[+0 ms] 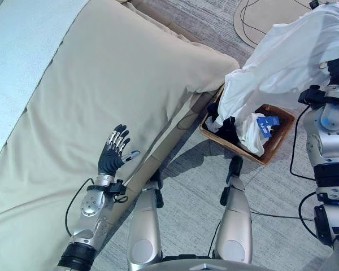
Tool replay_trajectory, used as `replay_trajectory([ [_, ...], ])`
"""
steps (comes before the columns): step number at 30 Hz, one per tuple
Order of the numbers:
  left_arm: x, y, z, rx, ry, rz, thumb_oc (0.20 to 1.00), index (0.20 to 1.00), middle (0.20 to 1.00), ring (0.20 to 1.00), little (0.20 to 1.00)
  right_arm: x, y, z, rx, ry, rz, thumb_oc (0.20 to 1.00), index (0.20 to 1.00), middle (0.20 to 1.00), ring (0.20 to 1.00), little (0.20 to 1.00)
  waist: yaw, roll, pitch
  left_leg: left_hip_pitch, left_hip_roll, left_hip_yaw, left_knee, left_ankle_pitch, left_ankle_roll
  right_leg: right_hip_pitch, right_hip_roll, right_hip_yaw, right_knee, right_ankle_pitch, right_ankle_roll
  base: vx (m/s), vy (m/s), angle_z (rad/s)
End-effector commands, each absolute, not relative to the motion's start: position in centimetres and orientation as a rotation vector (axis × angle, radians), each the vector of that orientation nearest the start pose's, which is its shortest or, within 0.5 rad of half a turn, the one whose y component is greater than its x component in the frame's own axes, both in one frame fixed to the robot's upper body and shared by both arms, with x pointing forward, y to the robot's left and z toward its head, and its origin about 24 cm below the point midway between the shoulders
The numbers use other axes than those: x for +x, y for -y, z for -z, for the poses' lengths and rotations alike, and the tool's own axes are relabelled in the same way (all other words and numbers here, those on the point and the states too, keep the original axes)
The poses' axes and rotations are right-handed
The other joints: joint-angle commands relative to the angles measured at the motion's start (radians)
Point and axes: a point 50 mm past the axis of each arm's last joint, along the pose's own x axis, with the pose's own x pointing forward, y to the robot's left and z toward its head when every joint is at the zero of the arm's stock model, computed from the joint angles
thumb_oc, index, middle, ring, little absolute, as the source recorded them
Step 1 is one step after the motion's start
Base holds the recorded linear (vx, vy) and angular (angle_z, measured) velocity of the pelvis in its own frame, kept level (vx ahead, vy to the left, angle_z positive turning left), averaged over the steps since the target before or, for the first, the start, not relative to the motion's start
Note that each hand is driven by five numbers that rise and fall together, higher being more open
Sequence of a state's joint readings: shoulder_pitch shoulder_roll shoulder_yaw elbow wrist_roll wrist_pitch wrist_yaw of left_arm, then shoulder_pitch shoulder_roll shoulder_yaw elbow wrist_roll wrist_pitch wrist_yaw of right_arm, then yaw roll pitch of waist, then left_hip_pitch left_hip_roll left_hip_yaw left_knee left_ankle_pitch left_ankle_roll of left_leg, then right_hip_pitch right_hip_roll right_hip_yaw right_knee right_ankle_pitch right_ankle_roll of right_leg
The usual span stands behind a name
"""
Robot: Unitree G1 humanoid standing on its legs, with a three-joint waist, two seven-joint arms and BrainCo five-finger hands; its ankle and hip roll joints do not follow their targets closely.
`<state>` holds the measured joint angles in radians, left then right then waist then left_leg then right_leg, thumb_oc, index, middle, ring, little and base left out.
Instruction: Pick up clothes into the bucket
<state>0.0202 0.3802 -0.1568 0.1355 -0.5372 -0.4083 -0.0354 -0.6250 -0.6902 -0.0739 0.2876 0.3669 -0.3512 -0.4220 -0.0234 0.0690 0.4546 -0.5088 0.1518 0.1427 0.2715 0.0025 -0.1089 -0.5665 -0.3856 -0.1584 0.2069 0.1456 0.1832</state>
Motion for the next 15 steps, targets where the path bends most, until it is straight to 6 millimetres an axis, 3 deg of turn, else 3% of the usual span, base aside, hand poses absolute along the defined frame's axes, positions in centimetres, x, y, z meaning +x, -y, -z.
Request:
replay_trajectory([
  [1,23.7,-20.4,-6.2,-0.161,0.281,0.082,1.0,1.0,1.0,1.0,1.0,28.8,28.3,-29.9,-0.092,1.066,0.437,0.2,0.2,0.2,0.2,0.2,-0.013,-0.014,-0.052,0.011,0.012,-0.033,-0.01,-0.002,0.008,-0.015,-0.007,0.002,0.083,-0.044,0.023,0.01,-0.021,-0.05],
  [6,23.9,-20.3,-6.6,-0.163,0.303,0.083,1.0,1.0,1.0,1.0,1.0,28.8,27.9,-28.5,-0.117,1.027,0.42,0.2,0.2,0.2,0.2,0.2,-0.018,-0.013,-0.046,0.006,0.011,-0.036,-0.01,0.0,0.007,-0.018,-0.005,0.0,0.086,-0.043,0.023,-0.01,-0.017,-0.05],
  [9,23.7,-19.9,-7.0,-0.165,0.321,0.098,1.0,1.0,1.0,1.0,1.0,29.8,28.1,-25.7,-0.192,0.901,0.458,0.2,0.2,0.2,0.2,0.2,-0.019,0.002,-0.031,-0.022,0.008,-0.041,0.001,0.001,0.011,-0.044,-0.007,0.004,0.104,-0.045,0.021,-0.01,-0.002,0.0],
  [10,23.7,-19.9,-7.0,-0.165,0.321,0.098,1.0,1.0,1.0,1.0,1.0,29.8,28.1,-25.7,-0.192,0.901,0.458,0.2,0.2,0.2,0.2,0.2,-0.019,0.002,-0.032,-0.024,0.008,-0.041,0.002,0.0,0.011,-0.046,-0.007,0.004,0.105,-0.046,0.021,-0.03,0.007,0.02],
  [14,23.8,-19.8,-7.3,-0.165,0.346,0.104,1.0,1.0,1.0,1.0,1.0,32.3,28.9,-20.6,-0.354,0.625,0.529,0.2,0.2,0.2,0.2,0.2,-0.012,0.03,-0.023,-0.107,0.003,-0.053,0.052,-0.008,0.017,-0.115,-0.014,0.019,0.136,-0.051,0.017,-0.04,0.009,0.03],
  [15,23.8,-19.8,-7.3,-0.165,0.347,0.103,1.0,1.0,1.0,1.0,1.0,32.4,28.9,-20.6,-0.354,0.625,0.528,0.2,0.2,0.2,0.2,0.2,-0.013,0.031,-0.025,-0.11,0.003,-0.053,0.054,-0.009,0.017,-0.118,-0.014,0.019,0.137,-0.051,0.016,-0.05,0.009,0.06],
])
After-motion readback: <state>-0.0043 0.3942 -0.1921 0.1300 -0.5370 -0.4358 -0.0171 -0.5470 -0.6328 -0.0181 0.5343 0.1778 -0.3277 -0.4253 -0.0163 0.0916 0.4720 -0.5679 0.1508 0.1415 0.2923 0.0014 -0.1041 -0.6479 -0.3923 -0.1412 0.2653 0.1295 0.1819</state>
